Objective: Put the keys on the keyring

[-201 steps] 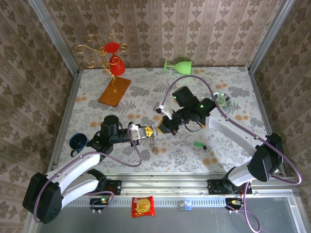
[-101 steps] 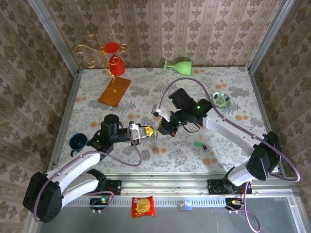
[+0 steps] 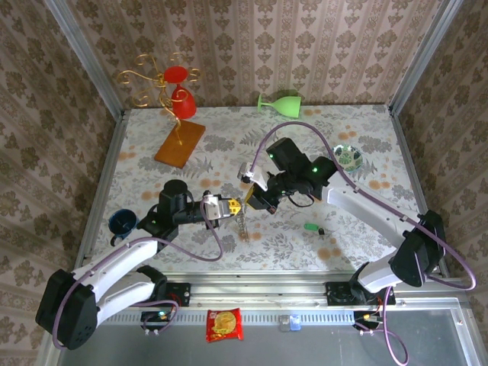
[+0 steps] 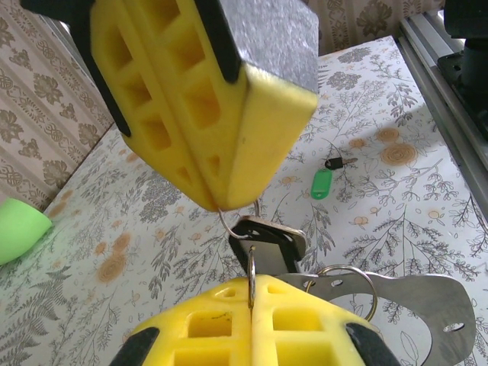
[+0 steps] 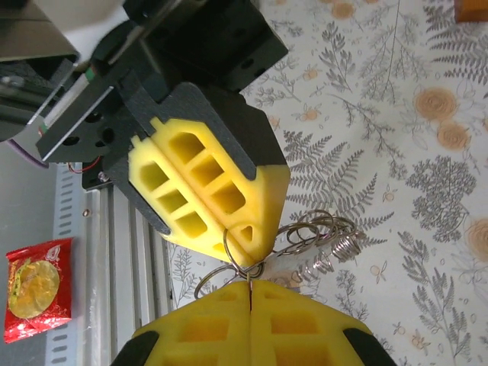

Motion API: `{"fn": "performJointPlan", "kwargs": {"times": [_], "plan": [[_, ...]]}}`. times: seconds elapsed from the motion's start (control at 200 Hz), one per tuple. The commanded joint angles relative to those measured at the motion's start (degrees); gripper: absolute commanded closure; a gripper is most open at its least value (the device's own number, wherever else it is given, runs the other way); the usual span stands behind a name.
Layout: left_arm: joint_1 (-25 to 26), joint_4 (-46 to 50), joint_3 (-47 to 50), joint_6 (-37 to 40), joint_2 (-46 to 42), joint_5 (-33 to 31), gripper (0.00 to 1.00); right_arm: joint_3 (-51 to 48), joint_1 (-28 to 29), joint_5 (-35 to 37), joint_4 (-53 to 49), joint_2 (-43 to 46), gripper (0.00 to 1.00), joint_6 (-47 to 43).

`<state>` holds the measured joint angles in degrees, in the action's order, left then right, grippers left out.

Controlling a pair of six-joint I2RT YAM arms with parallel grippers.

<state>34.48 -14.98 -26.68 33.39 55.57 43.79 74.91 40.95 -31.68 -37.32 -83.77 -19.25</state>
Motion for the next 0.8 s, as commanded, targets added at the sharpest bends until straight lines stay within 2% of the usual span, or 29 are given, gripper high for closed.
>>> {"fn": "performJointPlan", "kwargs": {"times": [0.0,0.085,0.195,0.305,0.425,0.505,0.6,0.79], "plan": [[0.4,-0.4,-2.2,-0.8,0.3,2.2,1.0,0.1,0.6,0.4,0.7,0.9,1.0,-2.5],[0.4,-0.1,-2.2,-0.7,0.0,1.7,1.0,0.2,0.6,2.3,0.0,0.8,1.0,-1.6],[0.5,-0.1,-1.0,-0.5,-1.6,-1.9,1.0,-3.0,-0.2,12.0,-0.8,2.0,1.0,5.1],[0.4,-0.8,0.7,-0.8,-3.3,-4.0,1.0,-8.8,-1.7,20.5,-3.7,2.0,1.0,19.7],[0.5,-3.4,2.0,-2.3,-3.1,-4.5,1.0,-14.2,-1.9,23.1,-5.5,0.2,1.0,35.1],[0.5,-4.2,2.1,-2.6,-2.9,-4.7,1.0,-15.8,-2.0,25.1,-5.5,-1.2,1.0,41.7],[0.5,-4.0,2.1,-2.3,-3.3,-4.9,1.0,-16.2,-2.4,26.7,-4.1,-3.5,1.0,44.9],[0.5,-3.7,2.5,-2.0,-3.5,-5.2,1.0,-13.8,-4.0,30.0,-0.5,-11.1,1.0,43.0]]}}
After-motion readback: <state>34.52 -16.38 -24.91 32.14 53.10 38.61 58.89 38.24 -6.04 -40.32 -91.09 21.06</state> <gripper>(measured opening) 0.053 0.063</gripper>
